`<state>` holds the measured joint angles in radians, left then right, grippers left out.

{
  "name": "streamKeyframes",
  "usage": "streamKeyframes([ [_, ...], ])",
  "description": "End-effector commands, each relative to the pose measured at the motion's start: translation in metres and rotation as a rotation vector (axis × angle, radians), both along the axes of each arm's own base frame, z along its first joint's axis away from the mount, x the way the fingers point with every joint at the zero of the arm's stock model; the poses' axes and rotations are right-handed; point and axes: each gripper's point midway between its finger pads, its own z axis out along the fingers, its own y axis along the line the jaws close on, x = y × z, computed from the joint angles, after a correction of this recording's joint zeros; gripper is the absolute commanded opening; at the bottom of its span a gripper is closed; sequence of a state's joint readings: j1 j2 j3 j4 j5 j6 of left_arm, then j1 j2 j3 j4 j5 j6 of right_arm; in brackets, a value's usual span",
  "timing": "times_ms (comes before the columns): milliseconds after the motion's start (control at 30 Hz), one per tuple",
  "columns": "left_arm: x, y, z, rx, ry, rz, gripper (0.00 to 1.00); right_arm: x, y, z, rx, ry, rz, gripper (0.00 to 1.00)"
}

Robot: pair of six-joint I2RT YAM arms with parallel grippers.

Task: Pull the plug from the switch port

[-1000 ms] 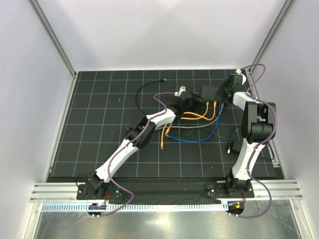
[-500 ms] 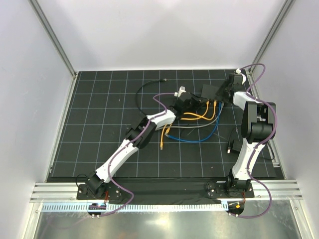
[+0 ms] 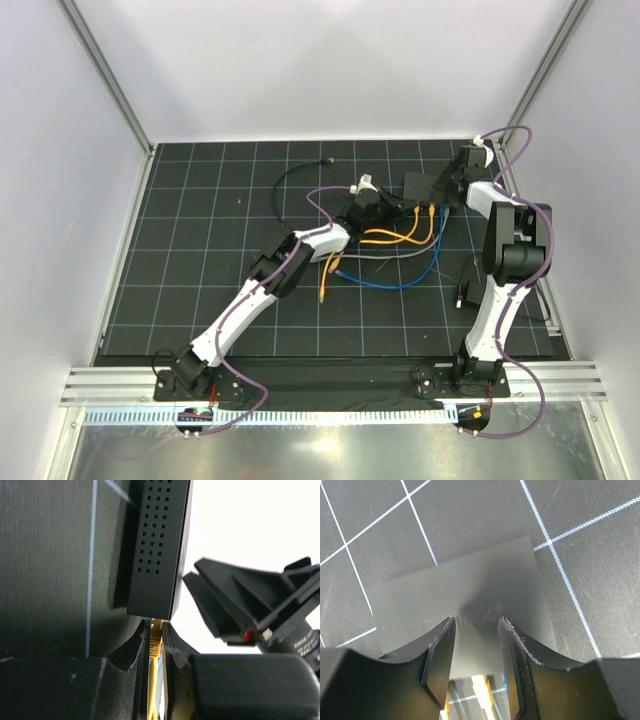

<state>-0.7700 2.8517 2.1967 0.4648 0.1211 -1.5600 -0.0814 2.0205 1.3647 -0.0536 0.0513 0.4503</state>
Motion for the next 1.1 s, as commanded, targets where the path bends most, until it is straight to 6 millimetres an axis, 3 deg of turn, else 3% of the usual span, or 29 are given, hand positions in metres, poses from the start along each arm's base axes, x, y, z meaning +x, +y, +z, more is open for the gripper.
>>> streamKeyframes([
  [0,-0.038,0.020,-0.098,0.168,0.256,-0.041,0.00,0.001,-0.004,-0.009,0.001,0.032,-0.021,0.48],
  [233,-0.028,0.022,-0.085,0.095,0.239,-0.017,0.00,0.000,-0.004,-0.008,0.000,0.037,-0.015,0.48],
  [367,-0.019,0.024,-0.077,0.073,0.234,0.010,0.30,-0.001,-0.004,-0.008,-0.002,0.043,-0.011,0.48],
  [567,-0.008,0.025,-0.074,0.086,0.236,0.034,0.43,0.000,-0.001,-0.008,0.008,0.042,-0.001,0.48],
  [967,-0.003,0.029,-0.088,0.113,0.245,0.097,0.33,0.000,0.003,-0.010,0.024,0.042,0.012,0.45],
  [1067,-0.002,0.029,-0.090,0.116,0.254,0.103,0.24,0.000,0.003,-0.009,0.020,0.041,0.014,0.43],
])
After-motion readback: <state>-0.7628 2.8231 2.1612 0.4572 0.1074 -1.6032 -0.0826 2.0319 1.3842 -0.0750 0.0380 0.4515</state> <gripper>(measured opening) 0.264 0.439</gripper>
